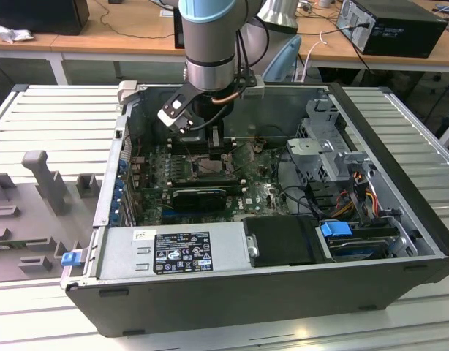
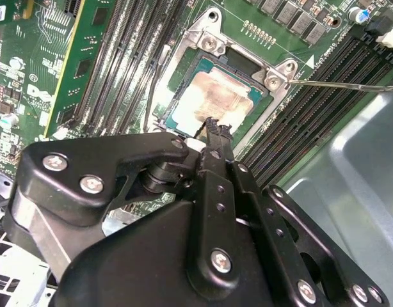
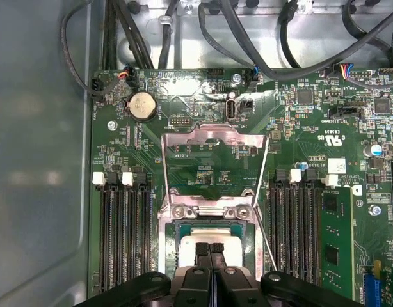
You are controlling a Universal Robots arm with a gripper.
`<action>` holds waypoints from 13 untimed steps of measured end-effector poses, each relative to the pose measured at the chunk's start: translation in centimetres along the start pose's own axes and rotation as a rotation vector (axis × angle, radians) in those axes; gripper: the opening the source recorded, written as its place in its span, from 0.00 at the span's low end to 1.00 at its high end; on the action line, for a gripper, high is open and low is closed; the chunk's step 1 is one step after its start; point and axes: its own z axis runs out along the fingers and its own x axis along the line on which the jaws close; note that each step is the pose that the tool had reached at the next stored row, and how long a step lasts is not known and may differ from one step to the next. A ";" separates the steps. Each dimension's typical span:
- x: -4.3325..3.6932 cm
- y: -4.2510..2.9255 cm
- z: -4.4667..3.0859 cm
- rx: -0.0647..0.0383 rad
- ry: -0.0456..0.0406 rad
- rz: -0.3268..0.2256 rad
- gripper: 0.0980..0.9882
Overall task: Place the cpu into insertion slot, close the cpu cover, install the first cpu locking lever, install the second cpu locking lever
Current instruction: 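Close the cpu cover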
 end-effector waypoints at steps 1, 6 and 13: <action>0.00 0.00 0.00 0.000 0.0000 0.000 0.01; 0.00 0.01 -0.13 0.000 0.0001 0.000 0.01; 0.01 0.03 -0.31 0.000 -0.0002 0.000 0.01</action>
